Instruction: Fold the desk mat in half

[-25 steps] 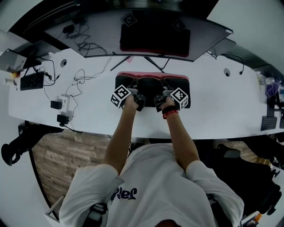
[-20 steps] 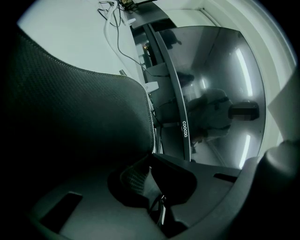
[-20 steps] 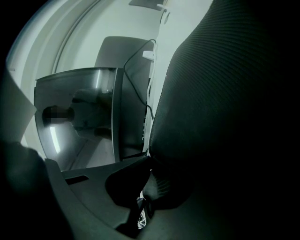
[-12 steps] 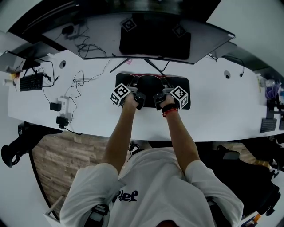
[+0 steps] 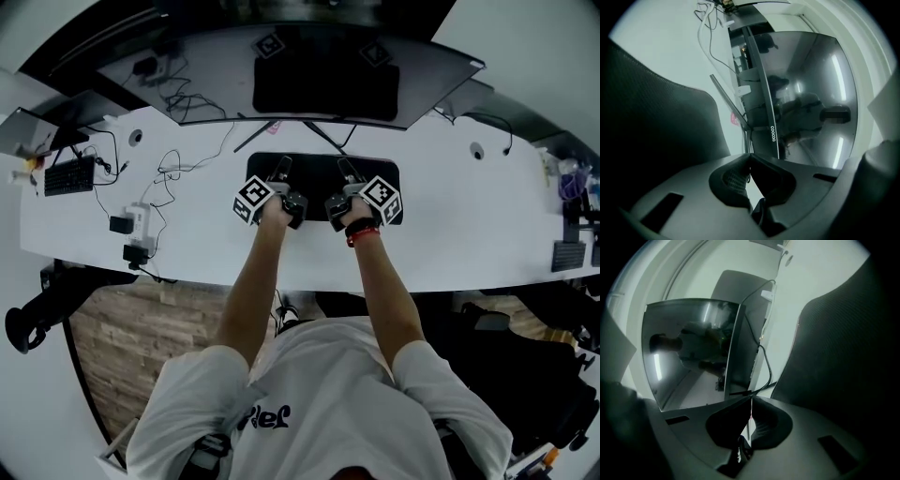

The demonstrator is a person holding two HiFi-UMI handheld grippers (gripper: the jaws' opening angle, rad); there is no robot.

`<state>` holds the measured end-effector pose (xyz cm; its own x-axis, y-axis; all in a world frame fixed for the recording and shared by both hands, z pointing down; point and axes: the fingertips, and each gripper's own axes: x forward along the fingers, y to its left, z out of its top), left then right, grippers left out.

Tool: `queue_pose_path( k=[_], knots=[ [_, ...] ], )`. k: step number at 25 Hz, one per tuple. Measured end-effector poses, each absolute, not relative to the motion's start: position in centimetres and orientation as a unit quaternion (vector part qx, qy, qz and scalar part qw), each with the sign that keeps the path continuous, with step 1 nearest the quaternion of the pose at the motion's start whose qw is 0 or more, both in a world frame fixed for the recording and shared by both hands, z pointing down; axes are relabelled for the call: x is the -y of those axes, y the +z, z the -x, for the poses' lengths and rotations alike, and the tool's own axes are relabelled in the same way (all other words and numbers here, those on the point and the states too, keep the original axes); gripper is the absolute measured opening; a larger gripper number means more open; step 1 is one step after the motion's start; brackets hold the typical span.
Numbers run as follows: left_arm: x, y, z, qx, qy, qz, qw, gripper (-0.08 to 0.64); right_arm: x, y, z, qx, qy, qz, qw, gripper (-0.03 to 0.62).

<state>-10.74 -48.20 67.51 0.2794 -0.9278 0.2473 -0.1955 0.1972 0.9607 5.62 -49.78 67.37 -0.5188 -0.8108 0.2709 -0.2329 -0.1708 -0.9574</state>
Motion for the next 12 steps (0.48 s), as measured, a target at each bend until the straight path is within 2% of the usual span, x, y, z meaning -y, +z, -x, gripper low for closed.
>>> queue_pose_path(
  k=[12],
  knots=[
    [40.5,63.1,9.9,0.503,-0.264,-0.619,0.542,0.02,42.9,62.8,-5.7,-0.649,-0.58,0.441,0.218,0.014]
  ],
)
